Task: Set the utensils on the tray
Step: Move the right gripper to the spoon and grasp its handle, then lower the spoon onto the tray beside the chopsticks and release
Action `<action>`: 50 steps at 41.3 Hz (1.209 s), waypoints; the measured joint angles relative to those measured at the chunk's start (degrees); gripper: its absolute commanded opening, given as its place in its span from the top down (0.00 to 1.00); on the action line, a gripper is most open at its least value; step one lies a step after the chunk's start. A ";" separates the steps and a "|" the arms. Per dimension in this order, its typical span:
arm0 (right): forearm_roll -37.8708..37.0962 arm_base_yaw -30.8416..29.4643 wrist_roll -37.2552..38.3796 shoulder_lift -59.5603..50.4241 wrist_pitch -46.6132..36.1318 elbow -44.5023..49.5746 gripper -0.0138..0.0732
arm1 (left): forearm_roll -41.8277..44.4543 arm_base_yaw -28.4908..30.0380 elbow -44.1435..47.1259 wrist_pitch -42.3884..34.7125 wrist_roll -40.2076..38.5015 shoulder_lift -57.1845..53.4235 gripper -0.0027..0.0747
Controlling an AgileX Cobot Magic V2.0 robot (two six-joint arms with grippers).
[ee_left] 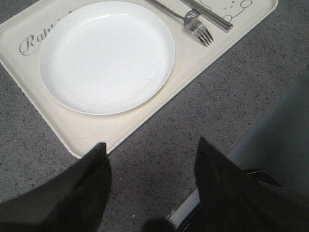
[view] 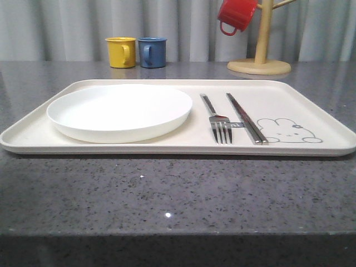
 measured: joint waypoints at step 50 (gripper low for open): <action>16.74 24.79 16.31 1.81 3.94 -7.87 0.87 | 0.00 0.00 0.00 0.00 -0.05 0.00 0.49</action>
